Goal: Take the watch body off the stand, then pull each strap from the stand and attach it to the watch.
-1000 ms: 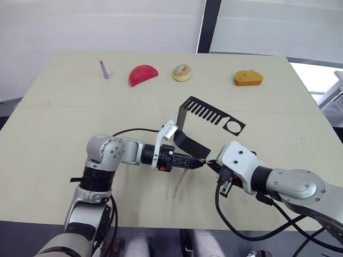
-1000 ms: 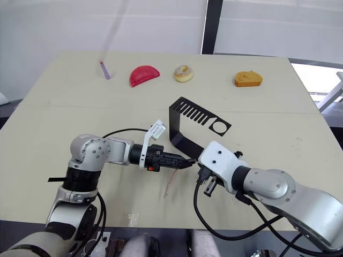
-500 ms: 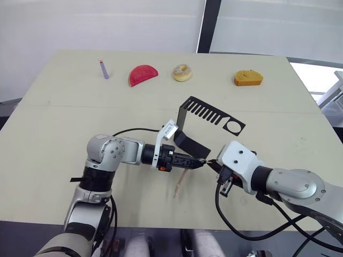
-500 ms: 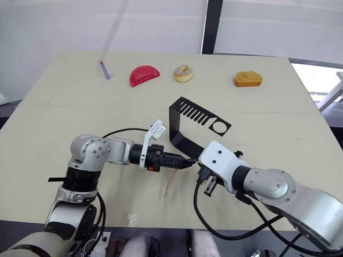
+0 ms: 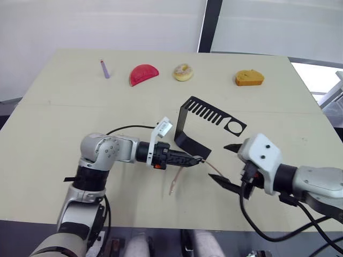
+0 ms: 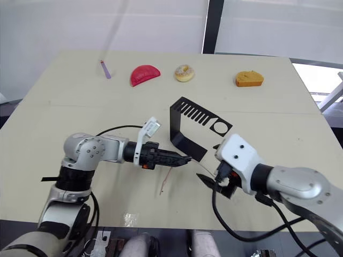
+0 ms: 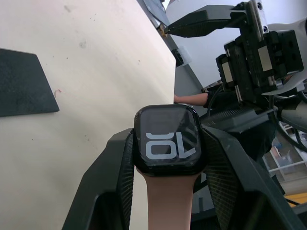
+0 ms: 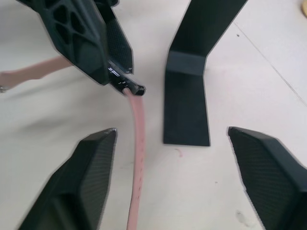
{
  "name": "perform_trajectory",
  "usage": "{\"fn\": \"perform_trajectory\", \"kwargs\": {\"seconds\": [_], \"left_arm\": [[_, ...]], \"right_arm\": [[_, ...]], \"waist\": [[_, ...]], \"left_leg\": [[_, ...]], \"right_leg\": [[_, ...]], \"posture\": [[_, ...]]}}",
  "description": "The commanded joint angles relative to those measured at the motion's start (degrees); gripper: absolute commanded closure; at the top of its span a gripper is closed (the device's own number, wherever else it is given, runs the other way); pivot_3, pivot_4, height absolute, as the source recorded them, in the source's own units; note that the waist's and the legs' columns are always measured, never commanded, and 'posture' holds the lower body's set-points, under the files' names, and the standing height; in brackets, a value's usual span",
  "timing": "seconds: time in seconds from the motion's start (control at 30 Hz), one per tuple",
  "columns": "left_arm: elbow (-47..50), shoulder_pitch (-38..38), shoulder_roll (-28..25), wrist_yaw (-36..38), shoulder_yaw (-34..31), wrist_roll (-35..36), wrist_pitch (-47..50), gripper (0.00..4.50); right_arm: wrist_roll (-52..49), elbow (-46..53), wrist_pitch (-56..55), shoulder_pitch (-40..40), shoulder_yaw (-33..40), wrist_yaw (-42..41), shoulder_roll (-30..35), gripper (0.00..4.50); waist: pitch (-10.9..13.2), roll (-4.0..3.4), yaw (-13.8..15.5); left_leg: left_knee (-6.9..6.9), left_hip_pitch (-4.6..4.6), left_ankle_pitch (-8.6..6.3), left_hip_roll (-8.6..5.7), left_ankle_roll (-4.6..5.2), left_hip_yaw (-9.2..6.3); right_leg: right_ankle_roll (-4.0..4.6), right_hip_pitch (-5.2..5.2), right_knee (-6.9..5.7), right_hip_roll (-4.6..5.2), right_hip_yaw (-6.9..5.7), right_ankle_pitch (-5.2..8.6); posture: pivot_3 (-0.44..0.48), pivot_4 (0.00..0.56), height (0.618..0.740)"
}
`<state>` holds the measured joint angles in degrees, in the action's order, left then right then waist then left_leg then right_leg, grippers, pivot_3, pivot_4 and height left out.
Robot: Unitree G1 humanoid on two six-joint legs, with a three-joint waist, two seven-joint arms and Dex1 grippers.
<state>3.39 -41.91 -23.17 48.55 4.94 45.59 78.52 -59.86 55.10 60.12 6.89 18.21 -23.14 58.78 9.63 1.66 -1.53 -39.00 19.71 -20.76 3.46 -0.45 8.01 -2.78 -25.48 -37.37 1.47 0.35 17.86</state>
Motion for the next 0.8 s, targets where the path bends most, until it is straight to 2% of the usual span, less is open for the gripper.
{"fn": "perform_trajectory", "kwargs": {"seconds": [0.03,0.07,0.13,0.23,0.33,0.4,0.47,0.6,0.8], "left_arm": [[6.02,0.68,-4.21,7.46,3.61,-2.34,-10.8,2.9],[6.95,1.17,-5.79,9.57,4.85,-3.74,-14.36,2.9],[9.72,3.56,-9.35,15.83,7.78,-9.22,-27.47,2.9],[10.83,7.13,-12.56,22.66,10.61,-16.27,-44.31,2.9],[9.18,10.5,-13.14,25.79,11.68,-22.51,-59.85,2.9],[7.09,11.8,-12.35,25.15,12.17,-27.25,-69.69,2.9],[5.49,12.2,-11.66,24.65,12.37,-29.37,-73.78,2.9],[4.35,12.85,-10.63,24.76,12.91,-30.76,-76.15,2.9],[4.89,13.58,-10.1,23.45,13.29,-31.59,-74.8,2.9]], "right_arm": [[-8.91,1.11,-2.85,-5.69,13.84,-8.25,0.79,0.06],[-9.58,0.7,-3.19,-7.63,16.23,-9.89,0.94,0.06],[-10.45,-0.11,-4.04,-11.67,20.04,-12.84,0.51,0.06],[-10.23,0.09,-5.96,-15.92,22.58,-16.15,0.21,0.06],[-9.17,0.29,-8.07,-18.42,23.23,-17.94,0.01,0.06],[-7.02,0.46,-9.66,-19.79,22.79,-19.51,0.08,0.06],[-4.98,0.78,-10.98,-21.1,22.13,-21.0,0.45,0.06],[-2.12,0.67,-13.26,-22.42,21.04,-22.46,0.7,0.06],[-0.34,0.0,-14.77,-22.23,19.78,-22.71,1.04,0.06]], "waist": [[0.0,0.0,-0.02],[0.0,0.0,0.02],[0.0,0.0,-0.1],[0.0,0.0,-0.1],[0.0,0.0,0.01],[0.0,0.0,0.05],[0.0,0.0,0.1],[0.0,0.0,0.1],[0.0,0.0,-0.03]], "left_leg": [[0.01,-0.01,0.0,0.0,0.0,0.0],[0.0,-0.03,0.0,0.0,0.0,0.01],[0.01,-0.04,0.0,-0.01,0.0,0.01],[0.08,-0.13,0.0,-0.01,-0.01,0.08],[0.06,-0.12,-0.01,-0.01,0.01,0.08],[0.06,-0.11,-0.04,-0.01,0.06,0.09],[0.06,-0.08,-0.05,-0.02,0.09,0.08],[0.06,-0.04,-0.08,-0.01,0.14,0.07],[0.04,-0.06,-0.08,-0.01,0.14,0.07]], "right_leg": [[0.0,0.01,0.01,0.0,0.0,0.0],[0.0,0.03,0.02,0.0,0.01,0.0],[-0.01,0.04,0.03,0.01,0.02,0.0],[0.0,0.06,0.03,-0.01,0.07,0.0],[0.0,0.09,0.05,-0.01,0.07,0.0],[0.0,0.09,0.08,0.0,0.08,0.0],[-0.01,0.09,0.13,-0.01,0.08,-0.01],[-0.05,0.09,0.16,-0.02,0.07,-0.03],[-0.07,0.09,0.13,-0.03,0.08,-0.04]], "posture": [[0.0,0.15,0.737],[0.0,0.15,0.737],[0.0,0.15,0.737],[0.0,0.15,0.737],[0.0,0.15,0.737],[0.0,0.15,0.737],[0.0,0.15,0.737],[0.0,0.15,0.737],[0.0,0.15,0.737]]}}
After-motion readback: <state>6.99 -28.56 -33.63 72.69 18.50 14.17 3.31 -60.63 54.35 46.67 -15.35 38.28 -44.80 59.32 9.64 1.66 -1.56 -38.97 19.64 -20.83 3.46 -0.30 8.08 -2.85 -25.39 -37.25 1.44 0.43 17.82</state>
